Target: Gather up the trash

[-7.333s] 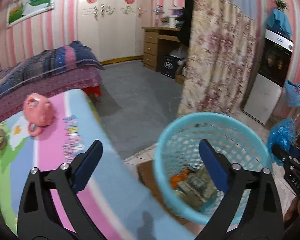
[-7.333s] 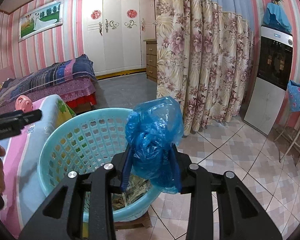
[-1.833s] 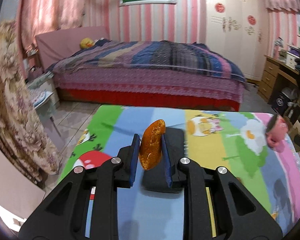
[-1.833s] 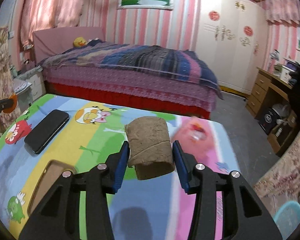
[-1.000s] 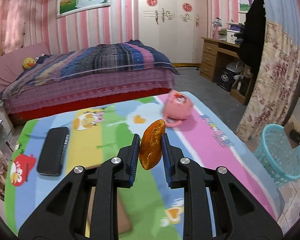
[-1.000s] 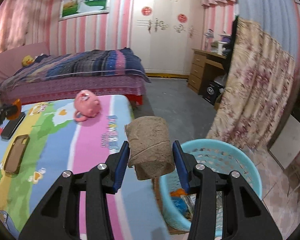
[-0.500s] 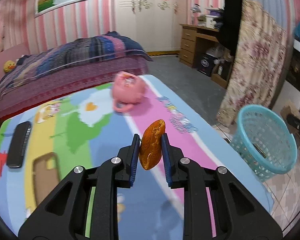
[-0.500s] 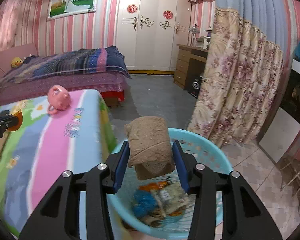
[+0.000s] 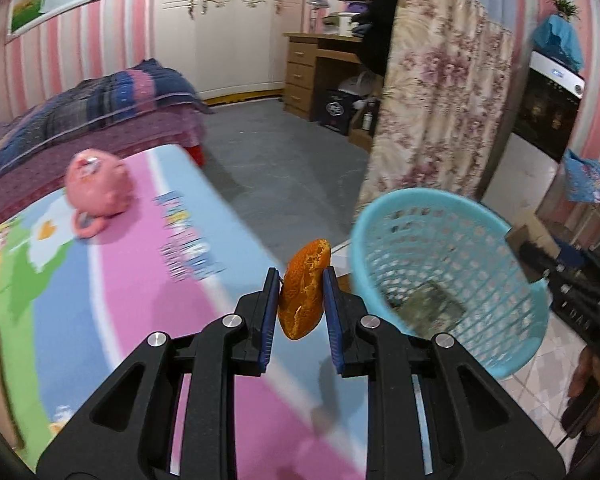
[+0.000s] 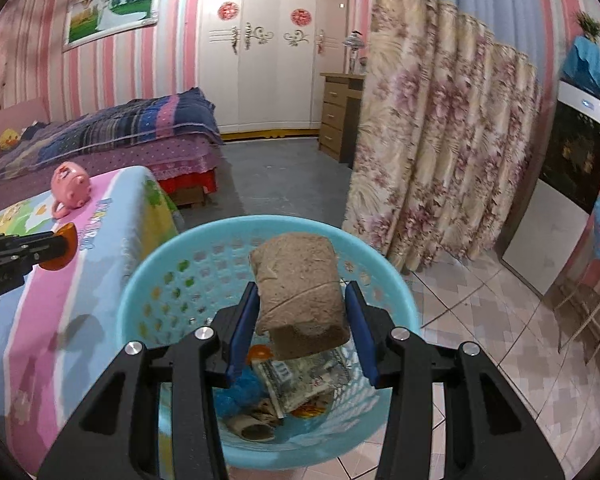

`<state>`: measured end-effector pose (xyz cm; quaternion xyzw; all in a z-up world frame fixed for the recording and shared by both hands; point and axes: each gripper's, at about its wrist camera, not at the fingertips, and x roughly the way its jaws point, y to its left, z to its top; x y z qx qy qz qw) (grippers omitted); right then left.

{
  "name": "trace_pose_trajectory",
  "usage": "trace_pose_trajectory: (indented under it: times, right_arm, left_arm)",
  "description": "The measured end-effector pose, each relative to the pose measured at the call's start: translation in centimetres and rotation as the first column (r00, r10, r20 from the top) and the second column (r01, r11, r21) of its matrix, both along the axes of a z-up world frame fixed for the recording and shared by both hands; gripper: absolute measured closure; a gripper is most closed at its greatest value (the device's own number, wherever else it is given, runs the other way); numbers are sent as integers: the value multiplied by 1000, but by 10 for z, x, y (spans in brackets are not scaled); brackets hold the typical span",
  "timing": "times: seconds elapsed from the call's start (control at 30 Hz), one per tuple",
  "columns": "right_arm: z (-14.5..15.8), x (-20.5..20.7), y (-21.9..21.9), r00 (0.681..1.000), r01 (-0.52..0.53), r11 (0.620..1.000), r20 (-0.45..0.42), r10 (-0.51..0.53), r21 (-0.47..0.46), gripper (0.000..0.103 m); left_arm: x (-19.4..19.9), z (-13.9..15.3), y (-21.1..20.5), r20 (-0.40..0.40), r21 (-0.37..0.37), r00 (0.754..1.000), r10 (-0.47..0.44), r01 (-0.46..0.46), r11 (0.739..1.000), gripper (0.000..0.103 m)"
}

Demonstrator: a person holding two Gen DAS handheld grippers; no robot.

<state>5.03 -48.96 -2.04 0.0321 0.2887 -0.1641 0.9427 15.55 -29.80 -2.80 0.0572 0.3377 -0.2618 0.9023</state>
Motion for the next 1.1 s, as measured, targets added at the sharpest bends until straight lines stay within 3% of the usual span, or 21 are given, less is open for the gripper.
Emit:
trace_pose_trajectory:
  times: [0.13, 0.23, 0.3, 0.4, 0.6, 0.83, 0.93, 1.0, 1.1]
  right_arm:
    - [-5, -4, -18, 999, 32, 999, 15, -33, 24, 59]
    - [-7, -4, -28, 999, 47, 998, 23, -48, 38, 59]
    - [-7, -4, -33, 998, 52, 998, 27, -53, 42, 59]
    - [-9, -5, -37, 998, 56, 998, 27, -57, 41, 59]
    - [-14, -5, -42, 998, 61, 997, 19, -62, 50, 59]
    - [-22, 8, -36, 998, 64, 995, 15, -65, 80, 58]
    - [-24, 19, -31, 997, 78, 994, 13, -79, 71, 52]
    - [-23, 26, -27, 997, 80, 995, 12, -80, 64, 22]
    - [-20, 26, -20, 998, 62, 997, 17, -63, 47, 15]
  left_arm:
    - [-1, 2, -35, 12, 1, 999, -50, 50, 999, 82]
    - [-2, 3, -56, 20, -2, 997, -78, 78, 997, 75]
    - [-5, 6, -70, 44, 6, 995, -90, 90, 996, 63]
    - [-5, 11, -81, 80, 24, 994, -77, 75, 997, 34]
    - [7, 19, -54, 108, 7, 994, 17, -18, 1000, 12]
    - [6, 29, -12, 151, 8, 983, 101, -104, 995, 6]
    - [-2, 33, 9, 162, 20, 979, 123, -128, 992, 6]
    - [-6, 36, 26, 163, 16, 976, 146, -150, 989, 6]
    - [-18, 44, 54, 170, 4, 968, 185, -189, 982, 6]
